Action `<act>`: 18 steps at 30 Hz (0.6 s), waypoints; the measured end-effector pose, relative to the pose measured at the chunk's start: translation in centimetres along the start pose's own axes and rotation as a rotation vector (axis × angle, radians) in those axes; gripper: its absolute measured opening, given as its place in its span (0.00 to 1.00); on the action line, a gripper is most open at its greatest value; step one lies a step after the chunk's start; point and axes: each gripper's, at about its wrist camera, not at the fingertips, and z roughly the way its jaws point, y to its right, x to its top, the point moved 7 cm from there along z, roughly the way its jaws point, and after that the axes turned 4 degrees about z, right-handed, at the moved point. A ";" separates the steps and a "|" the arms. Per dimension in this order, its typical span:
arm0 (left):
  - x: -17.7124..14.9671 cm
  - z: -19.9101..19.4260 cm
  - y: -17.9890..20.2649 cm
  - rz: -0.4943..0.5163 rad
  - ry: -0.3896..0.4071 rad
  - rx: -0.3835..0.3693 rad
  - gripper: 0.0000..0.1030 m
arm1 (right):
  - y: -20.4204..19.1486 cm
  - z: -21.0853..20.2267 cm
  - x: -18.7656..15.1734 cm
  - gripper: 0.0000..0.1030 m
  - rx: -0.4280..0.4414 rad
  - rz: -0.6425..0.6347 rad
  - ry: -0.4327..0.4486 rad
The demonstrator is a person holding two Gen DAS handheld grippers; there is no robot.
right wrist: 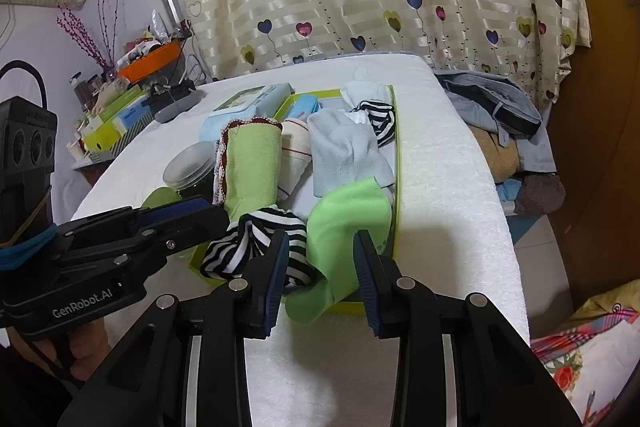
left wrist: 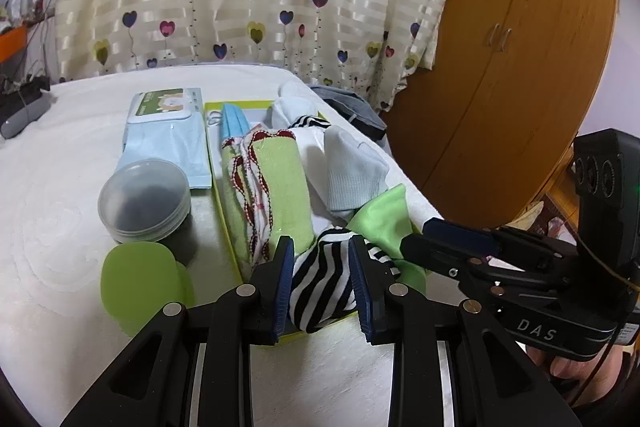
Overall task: Organize soft objects
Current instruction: 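Lower the sock and cloth into the box and open both tools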
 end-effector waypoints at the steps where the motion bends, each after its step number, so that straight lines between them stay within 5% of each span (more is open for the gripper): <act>1: -0.1 -0.1 0.0 0.000 0.000 0.001 0.26 | 0.0 -0.1 0.0 0.34 0.001 -0.002 0.001; 18: -0.4 -0.8 -0.9 -0.010 -0.005 0.043 0.26 | -0.9 4.1 -0.5 0.34 -0.021 -0.043 -0.088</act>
